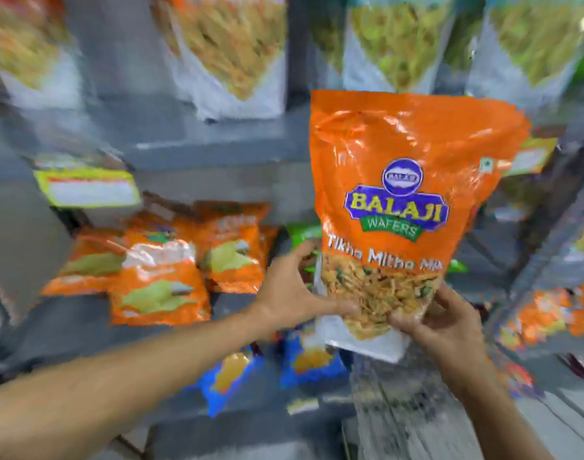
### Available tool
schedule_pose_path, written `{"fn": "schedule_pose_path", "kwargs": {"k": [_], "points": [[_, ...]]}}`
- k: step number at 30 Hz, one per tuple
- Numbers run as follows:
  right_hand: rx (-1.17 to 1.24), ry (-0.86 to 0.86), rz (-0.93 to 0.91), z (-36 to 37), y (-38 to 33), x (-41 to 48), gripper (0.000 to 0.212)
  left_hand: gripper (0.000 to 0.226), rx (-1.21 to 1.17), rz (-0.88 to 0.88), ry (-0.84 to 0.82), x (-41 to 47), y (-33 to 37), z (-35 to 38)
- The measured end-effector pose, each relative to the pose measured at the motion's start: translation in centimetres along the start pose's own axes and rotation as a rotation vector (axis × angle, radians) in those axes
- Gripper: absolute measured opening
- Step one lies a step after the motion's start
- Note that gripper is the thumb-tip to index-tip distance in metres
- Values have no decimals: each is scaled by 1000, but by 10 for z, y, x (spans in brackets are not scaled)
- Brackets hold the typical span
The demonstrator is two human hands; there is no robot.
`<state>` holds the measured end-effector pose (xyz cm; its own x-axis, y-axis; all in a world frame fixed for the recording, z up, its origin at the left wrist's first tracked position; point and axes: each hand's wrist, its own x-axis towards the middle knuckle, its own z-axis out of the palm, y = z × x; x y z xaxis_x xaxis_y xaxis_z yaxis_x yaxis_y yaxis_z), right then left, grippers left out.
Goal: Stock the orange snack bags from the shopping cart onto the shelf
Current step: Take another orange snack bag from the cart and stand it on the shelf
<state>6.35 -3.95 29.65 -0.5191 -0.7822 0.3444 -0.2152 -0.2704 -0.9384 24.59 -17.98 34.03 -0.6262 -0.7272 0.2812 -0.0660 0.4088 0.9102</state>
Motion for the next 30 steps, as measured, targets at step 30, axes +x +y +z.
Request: {"fn": "schedule_pose_path", "kwargs": {"k": [30], "points": [[219,-361,-97,424,-186,270,64,67,-4,164,566,88,54,-474]]}}
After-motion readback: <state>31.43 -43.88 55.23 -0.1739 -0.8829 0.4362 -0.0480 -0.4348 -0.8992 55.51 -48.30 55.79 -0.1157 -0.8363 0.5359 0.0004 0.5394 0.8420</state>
